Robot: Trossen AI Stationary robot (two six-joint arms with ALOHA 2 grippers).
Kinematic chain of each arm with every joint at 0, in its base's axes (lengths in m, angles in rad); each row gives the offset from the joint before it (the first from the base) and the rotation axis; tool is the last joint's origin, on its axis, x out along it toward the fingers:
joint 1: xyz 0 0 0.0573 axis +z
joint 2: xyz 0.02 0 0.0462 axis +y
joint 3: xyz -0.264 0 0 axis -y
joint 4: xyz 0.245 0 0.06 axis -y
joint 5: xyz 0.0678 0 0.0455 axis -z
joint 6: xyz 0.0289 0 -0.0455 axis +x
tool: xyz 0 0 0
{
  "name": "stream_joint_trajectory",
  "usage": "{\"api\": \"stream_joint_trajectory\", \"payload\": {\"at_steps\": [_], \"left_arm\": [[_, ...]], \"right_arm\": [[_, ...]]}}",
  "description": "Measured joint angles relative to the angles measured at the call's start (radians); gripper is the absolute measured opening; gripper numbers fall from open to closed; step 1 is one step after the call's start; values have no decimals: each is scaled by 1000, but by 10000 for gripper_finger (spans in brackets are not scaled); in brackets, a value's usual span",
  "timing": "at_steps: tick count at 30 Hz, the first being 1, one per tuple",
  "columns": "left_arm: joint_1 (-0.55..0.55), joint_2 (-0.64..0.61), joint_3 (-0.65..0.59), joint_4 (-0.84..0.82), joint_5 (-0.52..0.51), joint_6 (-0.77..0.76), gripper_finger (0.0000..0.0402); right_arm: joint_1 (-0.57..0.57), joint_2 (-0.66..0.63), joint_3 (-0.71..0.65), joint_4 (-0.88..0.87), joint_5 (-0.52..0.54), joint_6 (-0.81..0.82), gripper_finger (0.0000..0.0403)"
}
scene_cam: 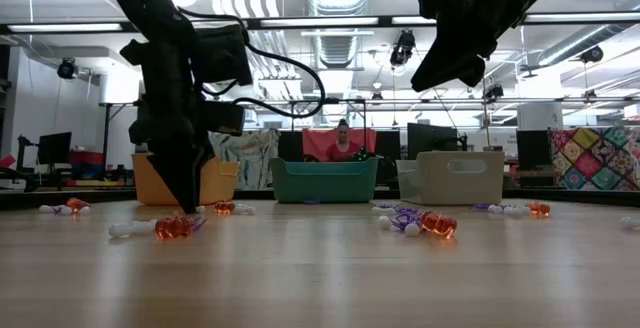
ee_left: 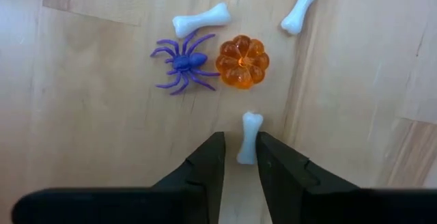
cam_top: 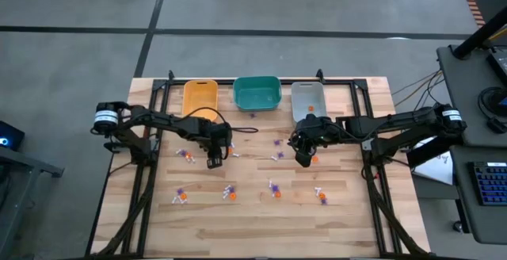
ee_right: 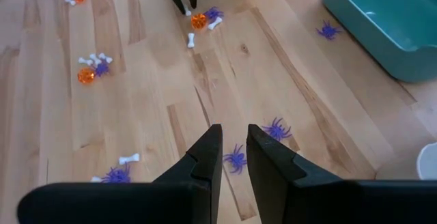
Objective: Sort Halloween decoration
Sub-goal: Put the white bone toy into the yellow bin
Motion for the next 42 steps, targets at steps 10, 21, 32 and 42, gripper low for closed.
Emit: {"api": "stream_joint_trajectory", "payload": {"at_steps": [10,21,32,42], "left_arm": [[-1,-16,15,-14,2,0,3],[5,-25,210,-246,3,75,0],[92,-50,468,-589,-70,292,0],[392,-53,580,-713,-98,577,0]], "right_arm": [[0,0,0,1,0,0,57],[0,0,0,2,0,-1,57],[0,0,0,2,-1,-3,57],[0,0,0,2,-1,-3,57]]}}
